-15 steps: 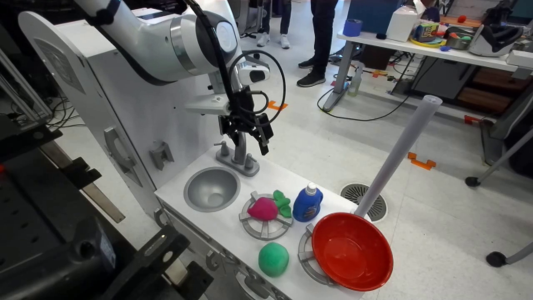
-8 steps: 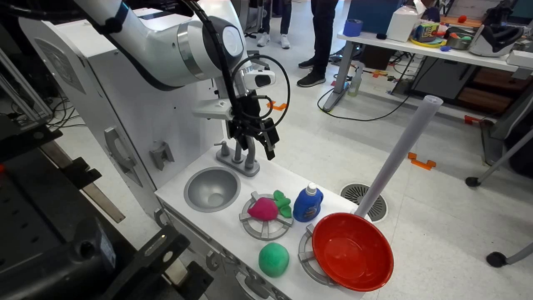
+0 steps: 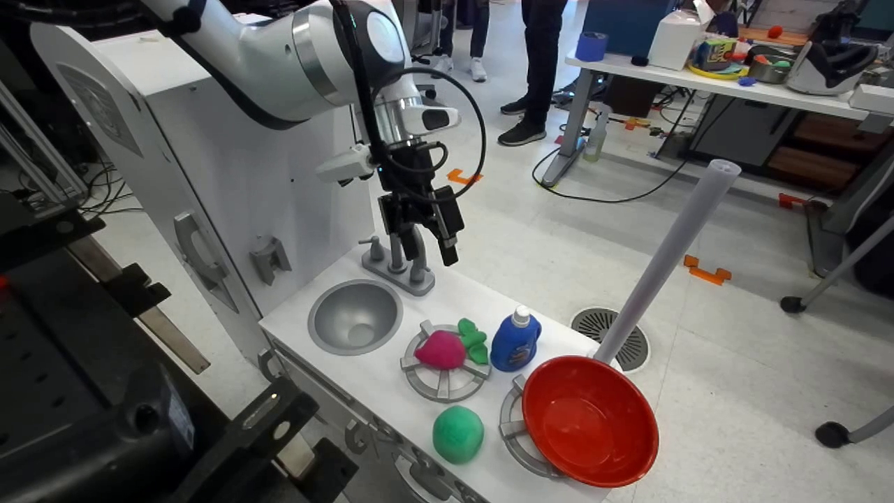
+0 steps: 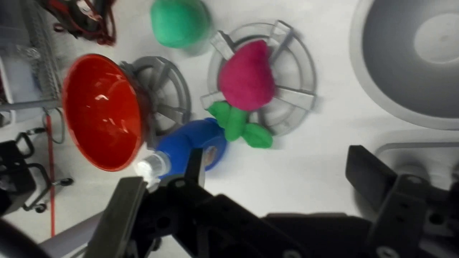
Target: Move the tap nozzle to the right
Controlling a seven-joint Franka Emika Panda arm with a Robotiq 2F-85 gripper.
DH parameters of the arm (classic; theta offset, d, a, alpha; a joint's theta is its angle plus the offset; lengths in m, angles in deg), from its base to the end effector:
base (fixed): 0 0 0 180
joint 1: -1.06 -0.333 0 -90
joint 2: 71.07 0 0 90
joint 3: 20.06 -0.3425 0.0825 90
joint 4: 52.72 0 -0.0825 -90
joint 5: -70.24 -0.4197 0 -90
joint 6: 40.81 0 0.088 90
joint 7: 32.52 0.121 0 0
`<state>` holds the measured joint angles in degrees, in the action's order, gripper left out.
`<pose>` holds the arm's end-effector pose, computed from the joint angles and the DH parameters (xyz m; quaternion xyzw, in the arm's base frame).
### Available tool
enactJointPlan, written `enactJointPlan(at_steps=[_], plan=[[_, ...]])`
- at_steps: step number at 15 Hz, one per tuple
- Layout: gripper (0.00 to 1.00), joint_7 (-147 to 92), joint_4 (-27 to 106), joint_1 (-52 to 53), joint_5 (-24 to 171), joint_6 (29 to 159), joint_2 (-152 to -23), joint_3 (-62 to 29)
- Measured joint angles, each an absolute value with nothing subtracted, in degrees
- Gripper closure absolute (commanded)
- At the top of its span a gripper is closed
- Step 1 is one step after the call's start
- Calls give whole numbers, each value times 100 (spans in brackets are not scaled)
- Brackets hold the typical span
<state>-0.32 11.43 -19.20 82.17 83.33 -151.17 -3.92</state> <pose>0.7165 0.0841 -0.0999 0.9583 -0.0760 -0.0742 0.2651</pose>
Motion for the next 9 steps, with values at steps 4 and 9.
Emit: enactJointPlan(at_steps=[4,9], plan=[[0,-18,1137,-1880,8213,6757,-14811,-93],[0,-153,1029,-1792,8229,5107,-14435,-320]])
